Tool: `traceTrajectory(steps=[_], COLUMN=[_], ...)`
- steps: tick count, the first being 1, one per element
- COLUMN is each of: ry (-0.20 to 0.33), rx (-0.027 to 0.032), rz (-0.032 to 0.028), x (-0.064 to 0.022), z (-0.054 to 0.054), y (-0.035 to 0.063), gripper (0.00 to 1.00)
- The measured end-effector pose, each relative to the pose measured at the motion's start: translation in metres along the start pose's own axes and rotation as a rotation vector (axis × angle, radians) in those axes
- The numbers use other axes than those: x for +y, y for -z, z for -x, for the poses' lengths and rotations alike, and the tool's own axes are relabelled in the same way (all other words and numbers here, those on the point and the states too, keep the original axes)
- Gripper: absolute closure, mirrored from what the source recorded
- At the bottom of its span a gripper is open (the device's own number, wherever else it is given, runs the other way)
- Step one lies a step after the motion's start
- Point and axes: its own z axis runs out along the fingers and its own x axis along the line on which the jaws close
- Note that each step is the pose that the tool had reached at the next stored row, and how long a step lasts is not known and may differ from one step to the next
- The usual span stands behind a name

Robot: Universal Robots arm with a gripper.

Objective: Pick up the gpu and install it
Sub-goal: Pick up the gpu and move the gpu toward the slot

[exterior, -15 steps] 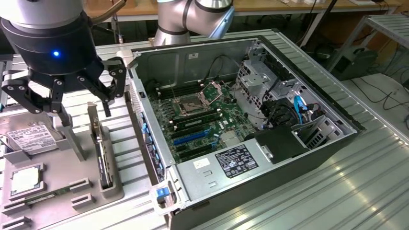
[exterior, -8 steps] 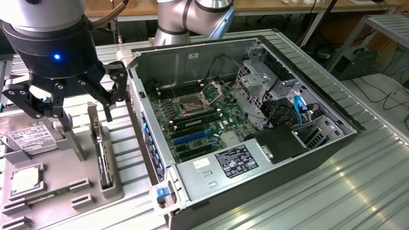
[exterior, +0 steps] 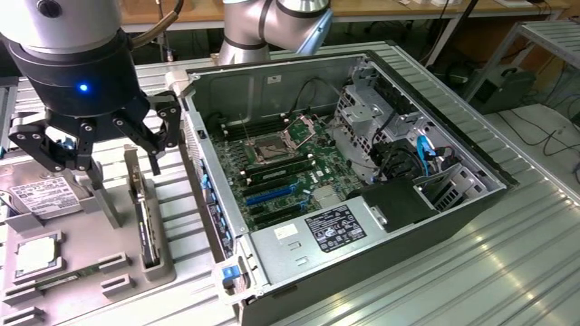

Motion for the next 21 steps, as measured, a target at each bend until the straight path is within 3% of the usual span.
traceTrajectory(steps=[15, 17, 21], ry=[0.0, 0.0, 0.0], rx=[-0.0032, -0.0065, -0.0216], rz=[0.0, -0.0001, -0.0004], x=[0.0152, 0.0158, 0.0169], z=[-0.001, -0.003, -0.008], y=[-0.0134, -0.015, -0.0198], gripper=[0.34, 0.34, 0.34])
